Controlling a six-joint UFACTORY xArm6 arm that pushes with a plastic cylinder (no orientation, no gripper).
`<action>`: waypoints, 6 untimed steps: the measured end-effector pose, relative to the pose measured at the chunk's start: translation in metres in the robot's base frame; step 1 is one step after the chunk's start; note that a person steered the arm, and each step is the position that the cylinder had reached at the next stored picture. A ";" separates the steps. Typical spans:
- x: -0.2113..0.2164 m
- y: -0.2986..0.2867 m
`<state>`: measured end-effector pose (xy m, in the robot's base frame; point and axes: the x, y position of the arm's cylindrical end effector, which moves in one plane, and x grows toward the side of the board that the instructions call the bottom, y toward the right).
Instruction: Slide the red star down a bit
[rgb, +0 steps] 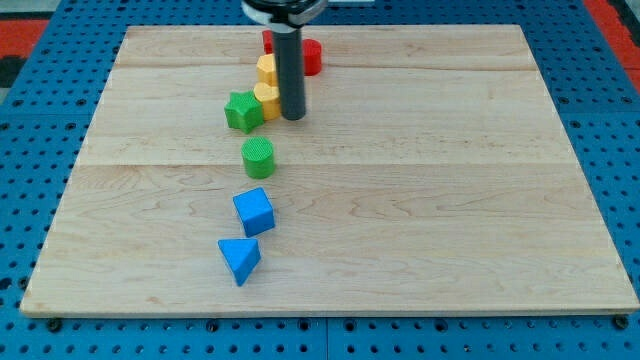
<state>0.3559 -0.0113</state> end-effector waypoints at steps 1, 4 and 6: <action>-0.060 0.077; -0.162 -0.031; -0.139 -0.039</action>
